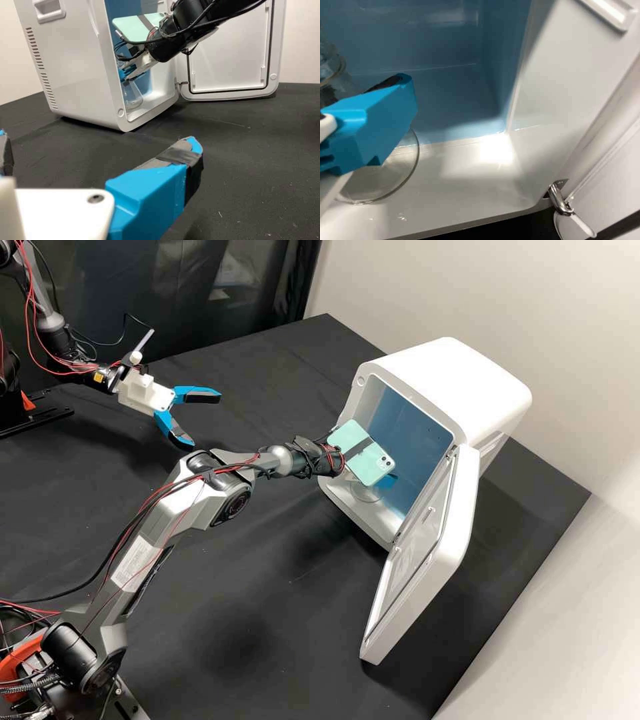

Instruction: Place the flask in the incubator

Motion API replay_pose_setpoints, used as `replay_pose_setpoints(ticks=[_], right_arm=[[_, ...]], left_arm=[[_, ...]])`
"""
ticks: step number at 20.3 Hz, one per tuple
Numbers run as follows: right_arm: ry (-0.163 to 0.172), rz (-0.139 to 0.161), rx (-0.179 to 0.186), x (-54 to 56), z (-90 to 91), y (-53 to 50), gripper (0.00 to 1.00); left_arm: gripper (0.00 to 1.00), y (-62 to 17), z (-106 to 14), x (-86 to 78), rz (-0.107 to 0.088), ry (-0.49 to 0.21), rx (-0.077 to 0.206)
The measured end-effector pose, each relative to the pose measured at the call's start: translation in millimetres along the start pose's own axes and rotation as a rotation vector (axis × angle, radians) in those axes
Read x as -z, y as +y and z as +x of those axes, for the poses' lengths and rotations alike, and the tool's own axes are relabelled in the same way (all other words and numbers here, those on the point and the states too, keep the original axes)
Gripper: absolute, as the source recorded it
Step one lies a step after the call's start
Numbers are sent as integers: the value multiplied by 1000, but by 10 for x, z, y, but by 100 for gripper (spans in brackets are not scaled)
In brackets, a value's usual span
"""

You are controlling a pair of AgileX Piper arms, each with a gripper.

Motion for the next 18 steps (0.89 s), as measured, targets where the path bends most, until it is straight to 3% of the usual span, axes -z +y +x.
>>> replay_pose_setpoints(ticks=[3,6,7,18], right_arm=[[-7,2,-2,-33,32,5,0],[-10,3,-1,-55,49,9,0],[-8,5,0,-54,49,8,100],[-25,2,9,-110,86,-49,100]], left_arm=[[100,0,0,0,26,0,0],[100,4,-4,24,34,12,-2],[100,5,-6,32,34,15,-2],[100,-12,-10,90,28,41,5]])
